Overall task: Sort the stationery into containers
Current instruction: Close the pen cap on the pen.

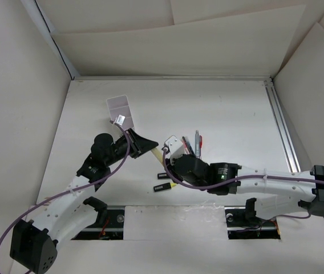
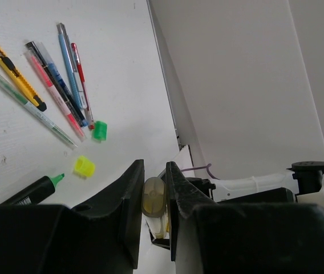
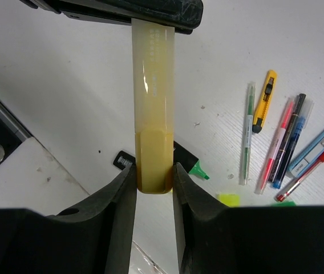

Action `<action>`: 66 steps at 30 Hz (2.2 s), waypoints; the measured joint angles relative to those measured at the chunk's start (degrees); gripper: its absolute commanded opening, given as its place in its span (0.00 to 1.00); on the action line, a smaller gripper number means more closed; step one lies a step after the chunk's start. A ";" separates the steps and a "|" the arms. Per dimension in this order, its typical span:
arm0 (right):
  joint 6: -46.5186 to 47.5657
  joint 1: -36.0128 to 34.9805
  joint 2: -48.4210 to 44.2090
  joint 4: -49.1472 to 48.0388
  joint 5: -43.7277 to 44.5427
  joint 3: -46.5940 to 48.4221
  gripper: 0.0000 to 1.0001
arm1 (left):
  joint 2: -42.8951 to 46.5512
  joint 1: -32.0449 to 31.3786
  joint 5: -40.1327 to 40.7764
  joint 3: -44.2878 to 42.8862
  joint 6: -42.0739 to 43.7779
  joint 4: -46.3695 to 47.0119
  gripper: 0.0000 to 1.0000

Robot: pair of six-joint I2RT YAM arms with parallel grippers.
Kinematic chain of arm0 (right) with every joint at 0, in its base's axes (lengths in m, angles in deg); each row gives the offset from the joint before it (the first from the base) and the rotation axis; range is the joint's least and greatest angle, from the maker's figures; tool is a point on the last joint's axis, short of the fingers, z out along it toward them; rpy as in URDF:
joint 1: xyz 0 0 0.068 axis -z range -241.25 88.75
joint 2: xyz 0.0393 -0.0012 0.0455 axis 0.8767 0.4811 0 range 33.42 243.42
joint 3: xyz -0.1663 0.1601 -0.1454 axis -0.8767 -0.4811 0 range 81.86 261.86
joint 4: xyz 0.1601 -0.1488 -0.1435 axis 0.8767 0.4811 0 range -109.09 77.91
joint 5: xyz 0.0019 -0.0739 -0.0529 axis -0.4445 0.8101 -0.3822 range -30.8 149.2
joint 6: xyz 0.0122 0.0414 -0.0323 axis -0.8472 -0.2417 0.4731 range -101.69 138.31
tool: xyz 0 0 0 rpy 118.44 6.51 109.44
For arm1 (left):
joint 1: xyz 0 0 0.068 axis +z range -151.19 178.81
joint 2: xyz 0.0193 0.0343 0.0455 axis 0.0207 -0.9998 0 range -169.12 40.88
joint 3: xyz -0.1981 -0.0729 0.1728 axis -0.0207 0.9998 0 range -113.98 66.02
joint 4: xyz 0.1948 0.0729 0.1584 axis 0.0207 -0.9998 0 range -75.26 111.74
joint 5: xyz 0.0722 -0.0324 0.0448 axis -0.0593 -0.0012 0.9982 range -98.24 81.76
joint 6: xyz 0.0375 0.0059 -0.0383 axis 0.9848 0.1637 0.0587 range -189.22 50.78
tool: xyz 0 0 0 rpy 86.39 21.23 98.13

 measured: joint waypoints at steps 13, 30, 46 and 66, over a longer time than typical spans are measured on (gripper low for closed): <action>1.55 0.57 3.96 1.95 0.63 3.56 0.18 | 0.85 0.52 1.66 1.40 0.61 2.08 0.00; 2.38 0.61 3.61 2.64 0.68 4.48 0.17 | 1.20 0.72 2.25 1.66 0.39 3.39 0.03; 2.38 1.05 3.78 2.56 -0.04 4.48 0.17 | 1.20 0.72 3.08 1.66 0.48 2.43 0.00; 2.34 1.42 3.04 -7.10 0.42 6.29 0.75 | 2.75 -0.76 2.25 1.62 1.38 -4.22 0.00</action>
